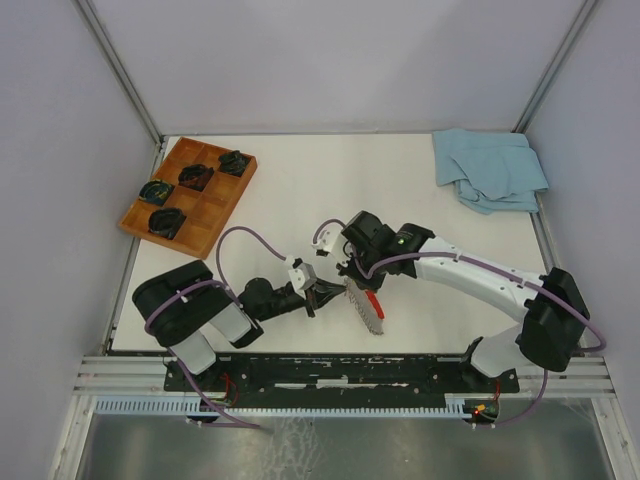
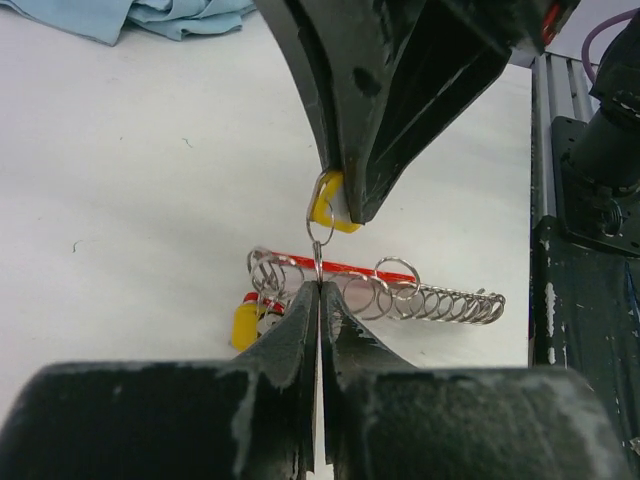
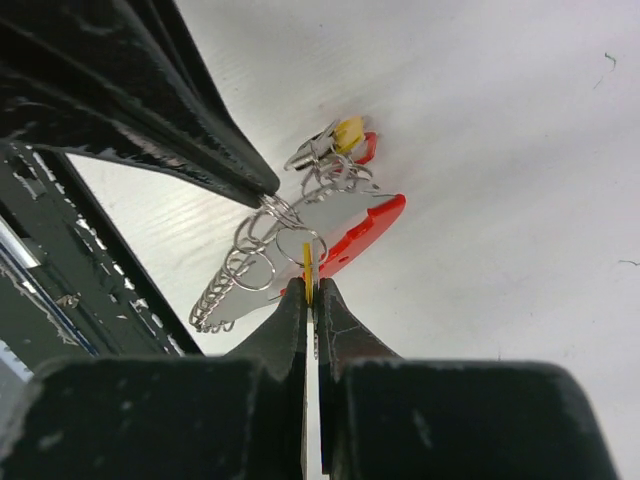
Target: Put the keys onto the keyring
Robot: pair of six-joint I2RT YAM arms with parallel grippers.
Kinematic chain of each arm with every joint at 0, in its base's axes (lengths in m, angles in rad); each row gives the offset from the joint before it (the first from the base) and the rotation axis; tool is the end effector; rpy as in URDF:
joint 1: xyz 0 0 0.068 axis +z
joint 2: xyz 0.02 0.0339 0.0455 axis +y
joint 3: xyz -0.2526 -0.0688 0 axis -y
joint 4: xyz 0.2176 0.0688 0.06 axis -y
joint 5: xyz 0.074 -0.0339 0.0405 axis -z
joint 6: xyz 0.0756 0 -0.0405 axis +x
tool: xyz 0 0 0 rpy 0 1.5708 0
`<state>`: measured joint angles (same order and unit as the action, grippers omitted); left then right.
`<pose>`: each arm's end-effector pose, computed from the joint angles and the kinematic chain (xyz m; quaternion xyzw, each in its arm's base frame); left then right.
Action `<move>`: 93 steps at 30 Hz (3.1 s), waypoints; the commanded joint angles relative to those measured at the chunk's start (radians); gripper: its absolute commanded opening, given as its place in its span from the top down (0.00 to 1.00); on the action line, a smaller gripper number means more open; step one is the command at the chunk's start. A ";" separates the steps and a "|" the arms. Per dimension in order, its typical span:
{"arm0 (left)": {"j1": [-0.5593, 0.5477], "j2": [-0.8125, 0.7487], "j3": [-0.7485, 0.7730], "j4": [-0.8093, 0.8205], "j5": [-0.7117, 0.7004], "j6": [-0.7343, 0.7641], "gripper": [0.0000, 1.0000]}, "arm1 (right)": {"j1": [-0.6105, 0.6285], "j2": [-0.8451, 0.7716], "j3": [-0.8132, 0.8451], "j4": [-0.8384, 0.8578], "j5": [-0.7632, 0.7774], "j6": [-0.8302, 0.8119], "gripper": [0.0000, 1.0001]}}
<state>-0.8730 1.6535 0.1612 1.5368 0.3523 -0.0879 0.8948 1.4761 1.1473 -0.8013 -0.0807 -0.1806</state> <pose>0.1487 -0.2179 0.1595 0.3773 0.5803 -0.4362 0.5749 0.1737 0.2262 0.2164 -0.5069 0.8329 0.1132 0.1909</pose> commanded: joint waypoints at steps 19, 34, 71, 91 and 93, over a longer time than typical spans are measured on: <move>-0.009 0.023 0.056 0.193 0.054 -0.034 0.59 | 0.028 -0.026 0.019 0.076 -0.026 0.017 0.99; -0.007 0.066 0.078 0.192 0.032 -0.030 0.88 | 0.038 -0.026 0.036 0.046 -0.036 -0.007 0.99; -0.048 -0.111 0.034 0.017 -0.006 0.116 0.97 | -0.059 0.008 0.039 -0.037 -0.007 -0.074 0.99; -0.049 -0.174 0.049 -0.056 0.088 0.172 0.97 | -0.088 -0.009 0.051 -0.036 -0.105 -0.031 0.99; -0.051 -0.188 0.055 -0.078 0.115 0.191 0.97 | -0.086 0.014 0.074 -0.027 -0.123 -0.032 0.99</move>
<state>-0.9119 1.5158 0.1898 1.4574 0.3698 0.0166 0.8265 1.4513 1.1530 -0.8391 -0.2005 -0.2234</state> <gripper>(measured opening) 0.043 0.027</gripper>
